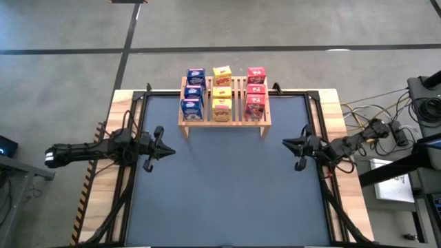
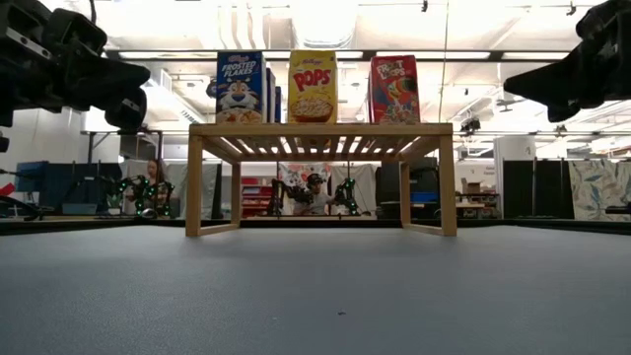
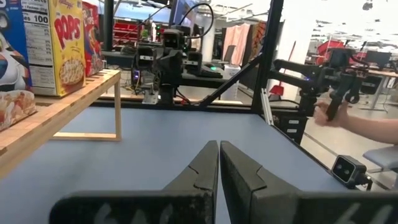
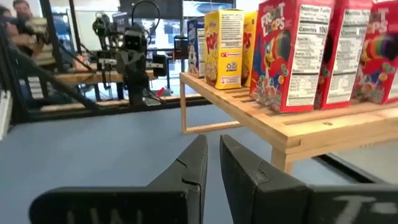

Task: Stack cereal on shelf
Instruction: Return to Home Position

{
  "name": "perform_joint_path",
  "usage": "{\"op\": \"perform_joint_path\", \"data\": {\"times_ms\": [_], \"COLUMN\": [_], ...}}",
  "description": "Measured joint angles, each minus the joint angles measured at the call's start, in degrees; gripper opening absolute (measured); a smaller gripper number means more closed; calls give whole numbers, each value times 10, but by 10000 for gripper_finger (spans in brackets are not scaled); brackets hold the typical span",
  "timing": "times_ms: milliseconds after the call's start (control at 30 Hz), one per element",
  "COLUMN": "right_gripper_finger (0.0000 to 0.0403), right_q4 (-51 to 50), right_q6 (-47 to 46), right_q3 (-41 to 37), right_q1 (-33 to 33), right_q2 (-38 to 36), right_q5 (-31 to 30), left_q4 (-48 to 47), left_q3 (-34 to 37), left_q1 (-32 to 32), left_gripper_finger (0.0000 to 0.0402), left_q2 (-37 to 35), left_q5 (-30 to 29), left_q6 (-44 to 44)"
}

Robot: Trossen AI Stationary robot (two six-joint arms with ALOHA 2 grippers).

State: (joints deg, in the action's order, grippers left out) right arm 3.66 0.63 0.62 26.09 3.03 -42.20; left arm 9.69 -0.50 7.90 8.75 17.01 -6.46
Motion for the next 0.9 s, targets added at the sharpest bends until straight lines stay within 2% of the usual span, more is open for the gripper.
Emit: {"op": "perform_joint_path", "data": {"times_ms": [233, 900], "right_gripper_finger": [34, 34], "right_q4": [0, 0], "right_q6": [75, 69], "right_q3": [0, 0], "right_q1": [0, 0], "right_q2": [12, 12], "right_q5": [2, 2], "left_q4": [0, 0], "left_q3": [0, 0], "left_q1": [0, 0], "left_gripper_finger": [0, 0], "left_q2": [2, 3], "left_q5": [0, -1], "left_q6": [0, 0]}}
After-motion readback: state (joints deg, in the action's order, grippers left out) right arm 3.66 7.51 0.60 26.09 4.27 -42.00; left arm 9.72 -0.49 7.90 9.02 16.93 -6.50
